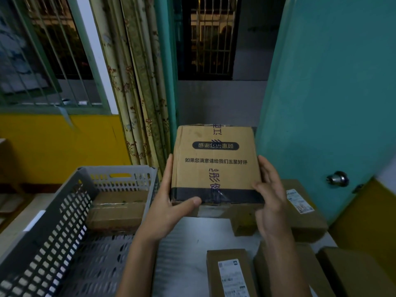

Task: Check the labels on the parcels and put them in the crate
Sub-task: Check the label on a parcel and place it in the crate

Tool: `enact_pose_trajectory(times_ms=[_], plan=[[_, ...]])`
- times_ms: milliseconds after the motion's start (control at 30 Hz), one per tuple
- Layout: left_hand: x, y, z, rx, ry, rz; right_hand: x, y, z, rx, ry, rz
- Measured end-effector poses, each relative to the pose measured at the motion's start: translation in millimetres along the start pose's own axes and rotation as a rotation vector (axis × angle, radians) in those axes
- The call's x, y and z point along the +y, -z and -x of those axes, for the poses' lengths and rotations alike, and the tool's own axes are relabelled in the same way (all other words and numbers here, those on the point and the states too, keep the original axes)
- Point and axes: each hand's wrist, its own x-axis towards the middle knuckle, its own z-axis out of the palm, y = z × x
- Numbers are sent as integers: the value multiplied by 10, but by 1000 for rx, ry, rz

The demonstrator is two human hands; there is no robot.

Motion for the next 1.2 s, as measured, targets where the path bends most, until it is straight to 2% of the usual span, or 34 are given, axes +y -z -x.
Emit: enact_pose_trajectory(times_ms=[133,300,467,567,667,833,1033,1200], plan=[[3,87,-45,-31,-15,-131,-17,8,-13,18,29,-18],[10,25,-37,123,-59,-108,-40,-61,32,-17,-11,63],[73,28,-52,264,-66,-23,-45,-97,81,-163,-34,201],[59,29,-43,301,-61,-34,-54,-135,87,-124,-26,359],[12,51,-34,296,-55,-34,-52,-144,82,-87,4,408],[-70,106,-6,166,4,-60,-165,-162,51,-35,61,379],[-59,-61,-12,335,-71,10,-109,-83,60,-90,27,345],[-21,-106,-64,333,-76,12,-70,-83,61,-64,27,329]])
